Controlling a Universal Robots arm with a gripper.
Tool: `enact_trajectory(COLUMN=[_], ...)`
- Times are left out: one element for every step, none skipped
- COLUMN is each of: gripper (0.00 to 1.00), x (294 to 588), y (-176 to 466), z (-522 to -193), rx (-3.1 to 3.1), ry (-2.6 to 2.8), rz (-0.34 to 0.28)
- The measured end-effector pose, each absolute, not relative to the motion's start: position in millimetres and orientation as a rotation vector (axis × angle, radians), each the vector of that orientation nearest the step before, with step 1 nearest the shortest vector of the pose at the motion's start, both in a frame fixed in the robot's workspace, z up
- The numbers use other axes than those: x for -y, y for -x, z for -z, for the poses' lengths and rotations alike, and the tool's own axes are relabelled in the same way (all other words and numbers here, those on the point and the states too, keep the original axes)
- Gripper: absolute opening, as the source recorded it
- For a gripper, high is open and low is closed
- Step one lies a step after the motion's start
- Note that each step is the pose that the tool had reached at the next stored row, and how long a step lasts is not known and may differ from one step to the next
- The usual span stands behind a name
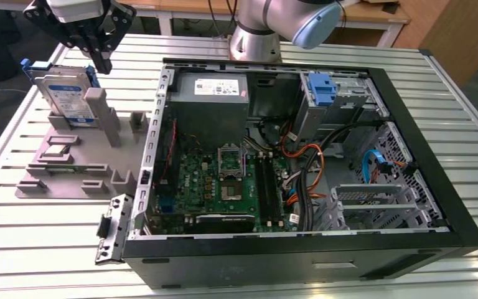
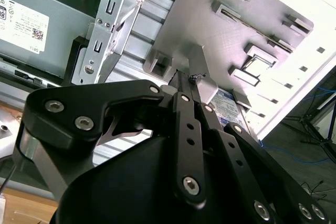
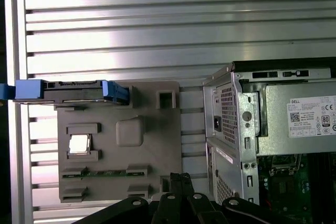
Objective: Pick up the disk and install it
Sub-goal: 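Reach for the disk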
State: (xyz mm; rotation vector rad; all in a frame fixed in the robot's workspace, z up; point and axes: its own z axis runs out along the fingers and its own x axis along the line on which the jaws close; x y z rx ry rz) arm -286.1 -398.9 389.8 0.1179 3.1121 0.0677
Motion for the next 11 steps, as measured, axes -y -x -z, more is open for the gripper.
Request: enact_trajectory(gripper=[0.11,0.11,0.11,0.11,0.11,0.11,0.11,0.11,0.11,0.11,0.11], x=[398.9,398.9,399.0,398.9,398.9,398.9,398.9,398.9,398.9,398.9,398.9], y=[286.1,286.3,286.7,287.3,287.9,288.7,289.6,290.8,292.0,293.3,294.5], z=[-389.8,-389.8,-389.7,-389.7,-389.8,-389.6,-389.6,-389.6,-389.5,-389.5,-389.4], rx=[-3.112,-3.112,-3.112,-3.112,-3.112,-3.112,-3.112,-3.112,-3.112,-3.112,-3.112], ry=[-0.118,-0.118,-0.118,-0.118,-0.118,-0.118,-0.118,-0.118,-0.118,-0.118,-0.118], rz=[-0.068,-0.068,-0.068,-0.068,-0.067,-0.068,-0.068,-0.068,-0.068,-0.068,-0.068])
